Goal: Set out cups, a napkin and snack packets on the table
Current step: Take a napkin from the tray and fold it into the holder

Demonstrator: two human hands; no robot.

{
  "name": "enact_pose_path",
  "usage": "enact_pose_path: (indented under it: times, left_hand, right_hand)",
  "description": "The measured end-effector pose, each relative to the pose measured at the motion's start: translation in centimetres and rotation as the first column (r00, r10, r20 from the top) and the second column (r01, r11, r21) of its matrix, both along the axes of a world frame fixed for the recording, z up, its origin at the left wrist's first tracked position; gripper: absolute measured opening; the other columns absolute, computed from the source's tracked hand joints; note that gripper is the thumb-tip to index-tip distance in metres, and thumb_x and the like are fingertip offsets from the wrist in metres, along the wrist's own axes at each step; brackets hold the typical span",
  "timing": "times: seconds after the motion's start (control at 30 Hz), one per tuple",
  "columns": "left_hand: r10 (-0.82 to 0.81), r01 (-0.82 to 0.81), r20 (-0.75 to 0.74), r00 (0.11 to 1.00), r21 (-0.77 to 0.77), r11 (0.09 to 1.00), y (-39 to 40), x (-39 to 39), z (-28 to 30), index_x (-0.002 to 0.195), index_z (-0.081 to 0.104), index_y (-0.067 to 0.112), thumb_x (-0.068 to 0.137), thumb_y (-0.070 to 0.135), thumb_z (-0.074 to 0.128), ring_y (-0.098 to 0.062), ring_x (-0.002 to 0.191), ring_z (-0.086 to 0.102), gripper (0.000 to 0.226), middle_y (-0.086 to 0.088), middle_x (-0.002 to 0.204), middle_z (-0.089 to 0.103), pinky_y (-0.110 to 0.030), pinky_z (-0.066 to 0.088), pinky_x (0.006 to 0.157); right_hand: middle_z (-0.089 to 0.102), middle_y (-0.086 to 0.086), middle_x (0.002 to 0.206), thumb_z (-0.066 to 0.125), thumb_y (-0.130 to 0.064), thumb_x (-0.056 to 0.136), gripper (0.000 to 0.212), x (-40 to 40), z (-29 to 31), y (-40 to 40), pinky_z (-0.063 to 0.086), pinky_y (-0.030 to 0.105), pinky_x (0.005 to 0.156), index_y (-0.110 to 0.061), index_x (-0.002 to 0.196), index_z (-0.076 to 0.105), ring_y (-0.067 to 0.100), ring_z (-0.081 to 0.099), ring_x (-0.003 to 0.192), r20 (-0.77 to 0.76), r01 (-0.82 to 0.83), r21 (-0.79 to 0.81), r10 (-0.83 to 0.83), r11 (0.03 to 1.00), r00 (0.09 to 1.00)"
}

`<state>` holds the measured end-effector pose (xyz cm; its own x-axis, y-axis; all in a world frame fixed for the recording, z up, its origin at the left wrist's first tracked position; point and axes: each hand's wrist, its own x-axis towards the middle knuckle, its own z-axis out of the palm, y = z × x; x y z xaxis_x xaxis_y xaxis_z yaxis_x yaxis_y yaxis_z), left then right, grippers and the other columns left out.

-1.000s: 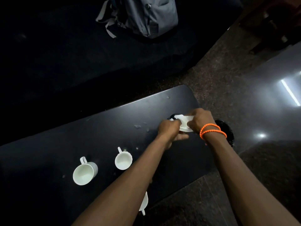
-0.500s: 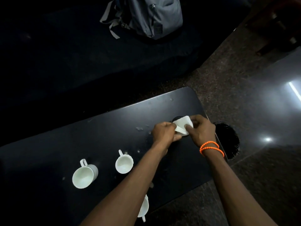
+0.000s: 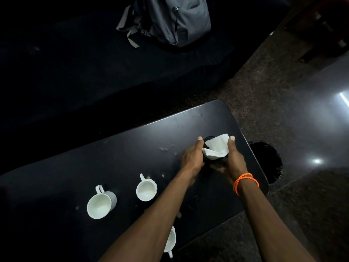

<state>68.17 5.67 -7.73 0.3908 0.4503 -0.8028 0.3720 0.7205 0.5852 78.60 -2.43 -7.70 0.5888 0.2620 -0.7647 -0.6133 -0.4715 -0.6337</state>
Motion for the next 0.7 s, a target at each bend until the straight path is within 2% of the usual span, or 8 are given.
enact_pose_path:
  times: [0.03,0.17,0.27,0.33,0.43,0.53,0.6,0.7]
  left_hand:
    - [-0.012,0.012,-0.009,1.0,0.022,1.0,-0.3,-0.3,0.0,0.092,0.071,0.031,0.092,0.07,0.044,-0.027,0.113,0.07,0.047,-0.006,0.123,0.073,-0.05,0.057,0.103]
    - [-0.037,0.041,-0.047,0.998,0.094,0.995,-2.2,-2.1,0.2,0.122,0.075,0.026,0.088,0.077,0.04,-0.029,0.126,0.065,0.07,-0.005,0.134,0.071,-0.049,0.051,0.111]
    - [-0.074,0.095,-0.105,0.992,0.208,0.974,-3.8,-4.0,0.2,0.127,0.072,0.031,0.094,0.074,0.036,-0.028,0.129,0.062,0.065,-0.002,0.137,0.07,-0.04,0.046,0.112]
    - [-0.092,0.13,-0.158,0.983,0.257,0.958,-4.9,-5.6,0.2,0.131,0.07,0.032,0.101,0.068,0.035,-0.025,0.133,0.059,0.059,0.001,0.14,0.069,-0.033,0.041,0.104]
    - [-0.114,0.158,-0.178,0.977,0.252,0.955,-6.2,-7.9,0.2,0.129,0.071,0.031,0.103,0.065,0.035,-0.025,0.13,0.06,0.055,0.002,0.136,0.071,-0.036,0.043,0.107]
    - [-0.111,0.159,-0.2,0.973,0.241,0.957,-7.1,-9.9,-0.1,0.126,0.072,0.024,0.105,0.061,0.036,-0.024,0.127,0.062,0.056,0.001,0.133,0.072,-0.039,0.044,0.109]
    - [-0.08,0.123,-0.193,0.978,0.222,0.967,-7.8,-11.0,-0.3,0.128,0.07,0.018,0.105,0.06,0.038,-0.021,0.129,0.062,0.057,0.001,0.134,0.072,-0.042,0.043,0.115]
    - [-0.018,0.044,-0.143,0.99,0.18,0.983,-8.4,-12.2,-0.3,0.132,0.07,0.023,0.105,0.059,0.042,-0.013,0.131,0.061,0.054,0.007,0.137,0.071,-0.041,0.043,0.118]
  right_hand:
    - [0.078,0.012,0.11,0.049,-0.074,0.089,0.07,-0.3,0.0,-0.3,0.059,0.057,0.089,-0.015,0.121,0.069,0.032,0.076,0.097,0.002,0.016,0.003,-0.016,1.0,1.0]
    - [0.078,0.014,0.107,0.05,-0.074,0.089,0.07,-1.9,0.3,-2.0,0.061,0.054,0.086,-0.015,0.12,0.07,0.032,0.077,0.094,0.019,0.054,0.042,-0.054,0.998,0.998]
    - [0.079,0.011,0.106,0.052,-0.073,0.089,0.068,-3.8,0.4,-3.6,0.063,0.049,0.079,-0.015,0.117,0.073,0.029,0.078,0.095,-0.003,0.086,0.082,-0.086,0.993,0.996]
    - [0.079,0.01,0.107,0.053,-0.072,0.089,0.066,-5.1,0.3,-4.7,0.063,0.047,0.079,-0.016,0.116,0.074,0.027,0.077,0.096,-0.018,0.09,0.086,-0.089,0.992,0.996]
    - [0.079,0.009,0.108,0.053,-0.071,0.089,0.064,-7.3,-0.1,-6.2,0.062,0.045,0.08,-0.017,0.113,0.077,0.026,0.077,0.098,-0.043,0.088,0.084,-0.085,0.993,0.996]
    - [0.079,0.008,0.109,0.052,-0.074,0.088,0.064,-9.3,-0.4,-7.2,0.061,0.045,0.084,-0.02,0.111,0.078,0.025,0.077,0.1,-0.068,0.075,0.064,-0.07,0.995,0.995]
    - [0.079,0.007,0.109,0.051,-0.075,0.088,0.063,-10.4,-0.6,-7.7,0.06,0.044,0.087,-0.024,0.111,0.079,0.025,0.077,0.101,-0.079,0.059,0.055,-0.055,0.997,0.995]
    - [0.079,0.009,0.108,0.051,-0.074,0.089,0.061,-11.5,-0.6,-8.2,0.06,0.042,0.085,-0.024,0.108,0.08,0.026,0.077,0.099,-0.072,0.048,0.054,-0.044,0.997,0.996]
